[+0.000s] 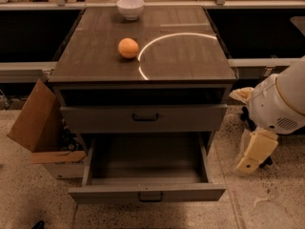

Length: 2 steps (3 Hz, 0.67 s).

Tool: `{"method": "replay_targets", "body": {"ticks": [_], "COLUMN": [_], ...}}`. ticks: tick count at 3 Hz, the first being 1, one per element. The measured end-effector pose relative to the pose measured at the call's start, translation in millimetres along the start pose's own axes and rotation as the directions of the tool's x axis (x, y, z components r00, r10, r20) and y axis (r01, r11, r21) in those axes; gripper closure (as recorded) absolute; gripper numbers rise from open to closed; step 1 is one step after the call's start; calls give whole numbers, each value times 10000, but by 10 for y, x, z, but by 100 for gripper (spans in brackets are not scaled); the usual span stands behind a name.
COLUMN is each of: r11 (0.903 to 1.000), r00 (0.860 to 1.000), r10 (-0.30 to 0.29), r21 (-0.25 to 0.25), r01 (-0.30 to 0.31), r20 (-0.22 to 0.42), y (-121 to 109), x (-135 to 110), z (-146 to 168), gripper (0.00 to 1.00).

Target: Close middle drawer

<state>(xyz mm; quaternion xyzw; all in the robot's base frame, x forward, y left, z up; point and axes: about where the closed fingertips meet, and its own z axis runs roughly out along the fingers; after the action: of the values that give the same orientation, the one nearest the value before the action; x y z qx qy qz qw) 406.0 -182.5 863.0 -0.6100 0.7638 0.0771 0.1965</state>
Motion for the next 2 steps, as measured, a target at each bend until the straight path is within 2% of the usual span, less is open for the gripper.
{"method": "replay_targets", "body": {"ticks": [1,2], "r11": [10000,9997], "r00": [10000,9998], "r10": [-2,-159], "r21": [2,-176], "r01": [2,157], "r20": [0,-114], "y": [0,93], "x": [-1,81], "z": [-1,256], "gripper": [0,0]}}
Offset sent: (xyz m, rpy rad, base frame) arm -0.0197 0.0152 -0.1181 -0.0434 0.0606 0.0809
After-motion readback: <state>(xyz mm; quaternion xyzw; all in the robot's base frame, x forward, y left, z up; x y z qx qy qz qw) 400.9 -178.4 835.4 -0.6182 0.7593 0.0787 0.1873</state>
